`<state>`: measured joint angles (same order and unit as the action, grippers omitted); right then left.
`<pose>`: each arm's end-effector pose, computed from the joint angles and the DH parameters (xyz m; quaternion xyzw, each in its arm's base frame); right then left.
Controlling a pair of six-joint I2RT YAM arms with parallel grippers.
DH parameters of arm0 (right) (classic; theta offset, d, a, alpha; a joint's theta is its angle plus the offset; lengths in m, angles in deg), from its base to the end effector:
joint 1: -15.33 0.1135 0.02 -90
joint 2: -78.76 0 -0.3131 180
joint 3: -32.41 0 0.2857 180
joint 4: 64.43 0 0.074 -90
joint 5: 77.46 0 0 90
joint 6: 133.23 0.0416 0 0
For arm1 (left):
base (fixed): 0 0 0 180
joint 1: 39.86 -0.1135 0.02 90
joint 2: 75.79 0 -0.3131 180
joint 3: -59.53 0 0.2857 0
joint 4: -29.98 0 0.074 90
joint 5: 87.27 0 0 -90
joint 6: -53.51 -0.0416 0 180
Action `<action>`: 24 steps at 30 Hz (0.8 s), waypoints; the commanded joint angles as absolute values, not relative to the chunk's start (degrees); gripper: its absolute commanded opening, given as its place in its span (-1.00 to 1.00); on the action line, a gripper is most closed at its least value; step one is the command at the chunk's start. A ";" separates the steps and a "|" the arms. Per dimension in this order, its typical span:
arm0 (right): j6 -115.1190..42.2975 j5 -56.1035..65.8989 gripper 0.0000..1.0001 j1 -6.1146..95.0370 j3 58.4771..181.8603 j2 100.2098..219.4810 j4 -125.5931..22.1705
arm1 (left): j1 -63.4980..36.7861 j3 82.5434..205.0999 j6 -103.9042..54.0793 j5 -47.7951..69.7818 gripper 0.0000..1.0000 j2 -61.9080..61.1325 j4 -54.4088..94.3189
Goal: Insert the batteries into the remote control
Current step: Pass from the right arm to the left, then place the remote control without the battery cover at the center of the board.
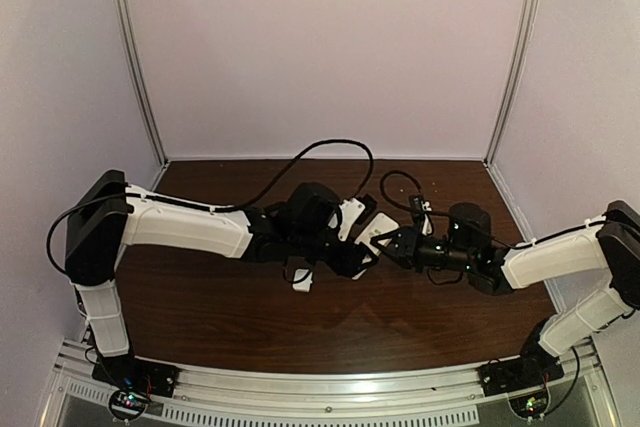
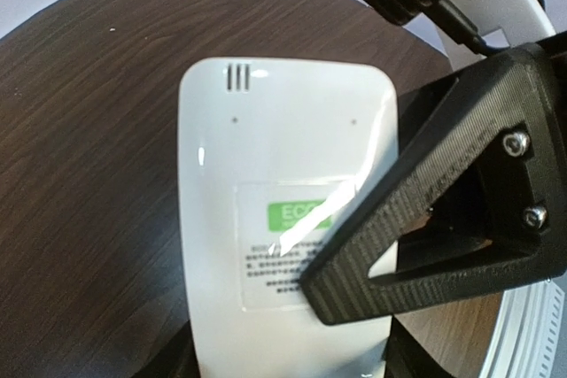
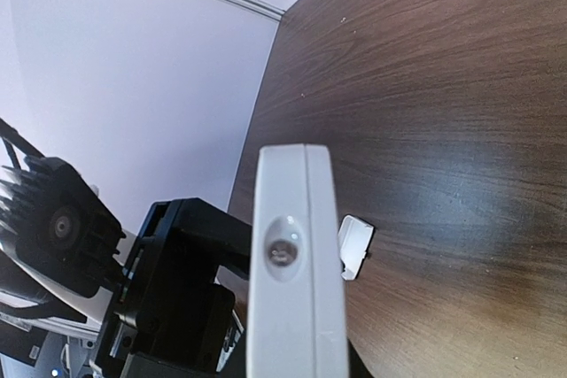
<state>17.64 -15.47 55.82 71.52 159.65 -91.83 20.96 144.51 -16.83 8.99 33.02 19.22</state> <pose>0.2084 0.2036 0.2048 -0.0104 0.7807 0.5813 0.2290 0.2287 -0.4189 0.2290 0.3345 0.8187 -0.3368 0.3231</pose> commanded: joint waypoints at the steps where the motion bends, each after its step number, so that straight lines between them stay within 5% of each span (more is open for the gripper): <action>1: 18.04 -15.38 -0.47 55.30 70.53 157.92 -92.74 | 20.44 146.05 -18.39 10.50 -0.06 34.16 18.53; 9: 12.79 -15.30 0.12 48.03 69.59 149.49 -81.16 | 20.39 145.69 -17.68 9.88 -0.07 35.61 14.58; 24: 5.46 -13.28 0.20 40.47 66.36 132.53 -62.52 | 20.59 156.33 -18.56 8.71 -0.05 47.02 0.20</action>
